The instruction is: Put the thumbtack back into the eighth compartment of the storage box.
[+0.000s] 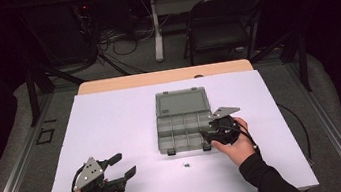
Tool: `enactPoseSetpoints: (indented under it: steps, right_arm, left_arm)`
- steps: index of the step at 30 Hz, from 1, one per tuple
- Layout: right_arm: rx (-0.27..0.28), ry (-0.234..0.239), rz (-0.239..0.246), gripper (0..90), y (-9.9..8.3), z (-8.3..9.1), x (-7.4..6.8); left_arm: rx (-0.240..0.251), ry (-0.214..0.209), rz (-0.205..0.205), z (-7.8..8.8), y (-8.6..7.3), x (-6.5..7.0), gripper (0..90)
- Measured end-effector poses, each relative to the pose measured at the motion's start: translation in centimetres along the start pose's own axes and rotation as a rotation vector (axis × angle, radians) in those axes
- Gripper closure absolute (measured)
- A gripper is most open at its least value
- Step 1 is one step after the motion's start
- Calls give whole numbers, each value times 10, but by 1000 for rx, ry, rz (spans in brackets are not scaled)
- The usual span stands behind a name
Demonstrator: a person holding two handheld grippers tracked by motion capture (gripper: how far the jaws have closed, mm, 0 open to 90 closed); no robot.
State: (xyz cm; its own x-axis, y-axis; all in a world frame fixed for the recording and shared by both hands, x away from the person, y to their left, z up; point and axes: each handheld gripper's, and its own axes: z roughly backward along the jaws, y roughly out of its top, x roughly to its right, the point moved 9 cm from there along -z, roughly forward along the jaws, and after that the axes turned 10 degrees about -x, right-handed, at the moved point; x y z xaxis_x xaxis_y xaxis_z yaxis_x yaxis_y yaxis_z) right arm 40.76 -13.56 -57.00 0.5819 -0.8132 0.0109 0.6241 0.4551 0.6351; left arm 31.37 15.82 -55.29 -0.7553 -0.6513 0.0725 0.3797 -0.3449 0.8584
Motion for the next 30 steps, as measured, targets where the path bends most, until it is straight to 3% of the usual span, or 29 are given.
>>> enactPoseSetpoints:
  steps: [8,20,30]
  right_arm:
    - [44,9,48,389,3,10,-15]
    - [84,57,94,385,2,23,-43]
    - [97,105,120,408,-7,19,-64]
  left_arm:
    - [1,7,2,0,0,0,309]
    - [2,3,-1,1,0,0,309]
    - [3,4,0,1,0,0,309]
